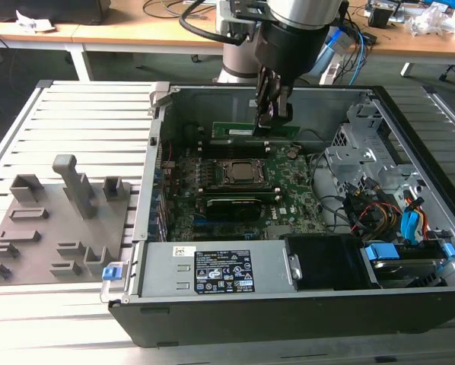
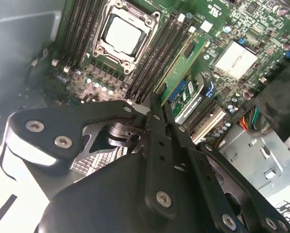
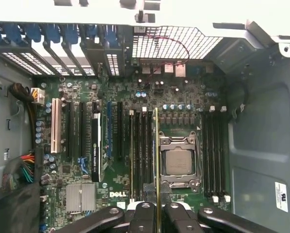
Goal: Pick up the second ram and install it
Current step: 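Insert the second ram into the second slot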
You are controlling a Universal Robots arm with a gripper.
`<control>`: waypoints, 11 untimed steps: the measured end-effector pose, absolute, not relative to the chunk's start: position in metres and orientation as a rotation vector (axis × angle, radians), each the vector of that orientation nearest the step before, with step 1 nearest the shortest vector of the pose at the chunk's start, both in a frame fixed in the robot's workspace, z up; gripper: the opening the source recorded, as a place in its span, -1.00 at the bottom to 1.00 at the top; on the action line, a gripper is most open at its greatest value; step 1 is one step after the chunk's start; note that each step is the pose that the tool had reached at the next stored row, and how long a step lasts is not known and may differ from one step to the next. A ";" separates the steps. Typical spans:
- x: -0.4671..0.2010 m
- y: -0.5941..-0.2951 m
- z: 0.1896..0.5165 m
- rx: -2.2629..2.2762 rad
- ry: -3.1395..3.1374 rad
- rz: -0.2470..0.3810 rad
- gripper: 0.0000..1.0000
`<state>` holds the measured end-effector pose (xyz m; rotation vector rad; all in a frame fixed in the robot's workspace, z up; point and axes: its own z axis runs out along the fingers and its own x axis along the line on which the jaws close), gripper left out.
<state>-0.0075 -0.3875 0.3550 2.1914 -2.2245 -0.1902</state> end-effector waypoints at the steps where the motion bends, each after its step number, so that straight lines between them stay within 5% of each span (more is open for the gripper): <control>1: -0.007 -0.387 0.353 2.192 -2.225 -0.190 -0.72; 11: -0.007 -0.387 0.338 2.191 -2.224 -0.190 -0.72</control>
